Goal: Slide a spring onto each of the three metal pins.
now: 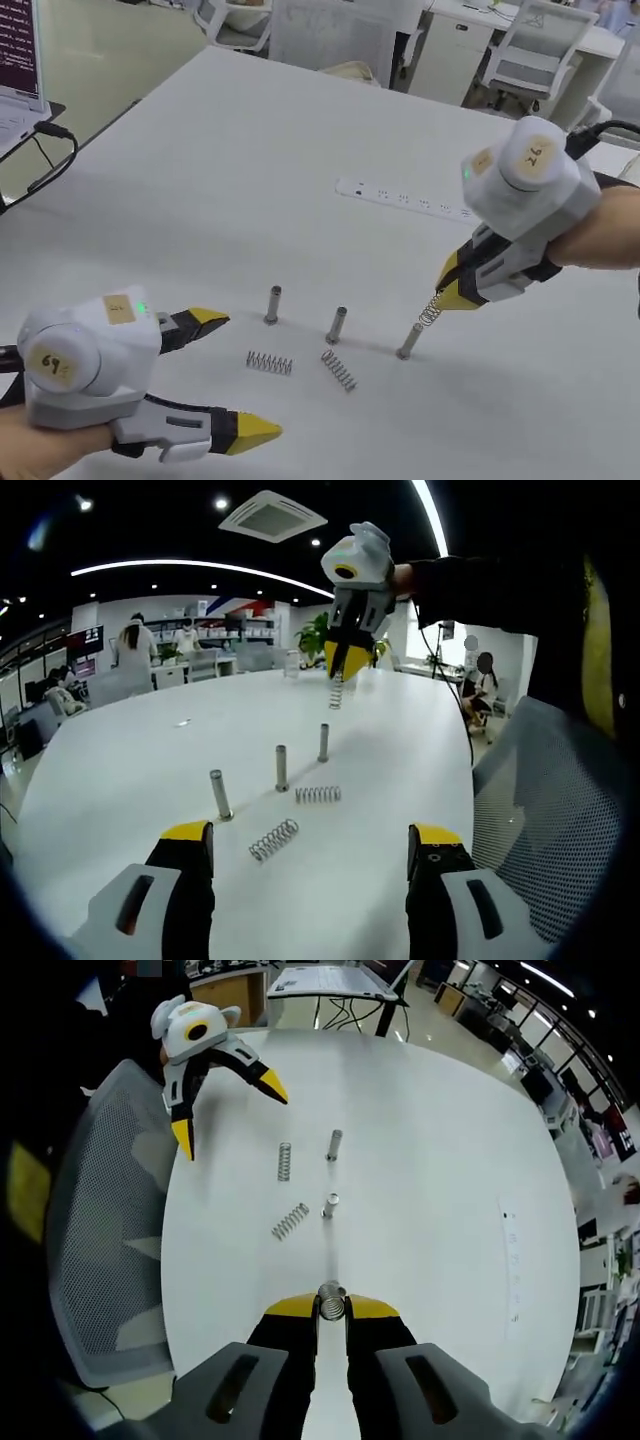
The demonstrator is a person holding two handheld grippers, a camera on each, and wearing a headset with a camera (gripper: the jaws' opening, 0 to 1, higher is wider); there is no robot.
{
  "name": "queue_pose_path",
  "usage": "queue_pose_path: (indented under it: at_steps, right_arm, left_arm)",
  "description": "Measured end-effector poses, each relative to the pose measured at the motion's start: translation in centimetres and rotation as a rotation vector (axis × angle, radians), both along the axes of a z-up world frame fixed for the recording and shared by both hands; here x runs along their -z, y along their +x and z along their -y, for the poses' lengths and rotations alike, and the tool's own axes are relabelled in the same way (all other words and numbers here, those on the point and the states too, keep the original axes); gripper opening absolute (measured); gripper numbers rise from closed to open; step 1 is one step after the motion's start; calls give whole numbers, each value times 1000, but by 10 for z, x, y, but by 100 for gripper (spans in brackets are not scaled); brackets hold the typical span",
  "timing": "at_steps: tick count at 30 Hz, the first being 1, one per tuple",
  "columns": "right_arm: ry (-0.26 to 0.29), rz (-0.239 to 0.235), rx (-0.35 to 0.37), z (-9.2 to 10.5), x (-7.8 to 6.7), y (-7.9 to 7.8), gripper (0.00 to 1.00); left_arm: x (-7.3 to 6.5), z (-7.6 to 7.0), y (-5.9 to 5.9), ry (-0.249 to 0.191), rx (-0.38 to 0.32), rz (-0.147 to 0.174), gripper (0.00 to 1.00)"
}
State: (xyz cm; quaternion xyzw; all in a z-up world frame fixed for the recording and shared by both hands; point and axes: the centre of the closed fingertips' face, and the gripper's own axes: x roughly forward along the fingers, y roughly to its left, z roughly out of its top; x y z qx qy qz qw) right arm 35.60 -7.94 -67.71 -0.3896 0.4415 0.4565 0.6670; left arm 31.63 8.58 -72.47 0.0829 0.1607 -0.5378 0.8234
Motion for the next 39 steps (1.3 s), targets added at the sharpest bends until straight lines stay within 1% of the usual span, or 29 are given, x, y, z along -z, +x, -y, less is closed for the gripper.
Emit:
queue_pose_path:
  at_steps: [4, 11, 14, 16, 24, 39]
  right_arm:
    - [2, -12, 14, 3, 5, 5, 7]
    - [-5, -27, 24, 8, 14, 8, 7]
    - [1, -31, 28, 7, 15, 9, 7]
    - [-4, -27, 27, 7, 16, 10, 7]
    - [-10, -38, 27, 7, 20, 12, 7]
    - [-20, -49, 29, 9, 24, 15, 7]
  left_arm:
    - [0, 0, 0, -1, -1, 1, 76]
    - [-1, 0, 2, -3, -4, 0, 76]
    - [-1, 0, 2, -4, -3, -4, 75]
    - [0, 0, 2, -3, -2, -4, 75]
    - [0, 0, 2, -4, -1, -8, 74]
    - [1, 0, 3, -1, 4, -6, 71]
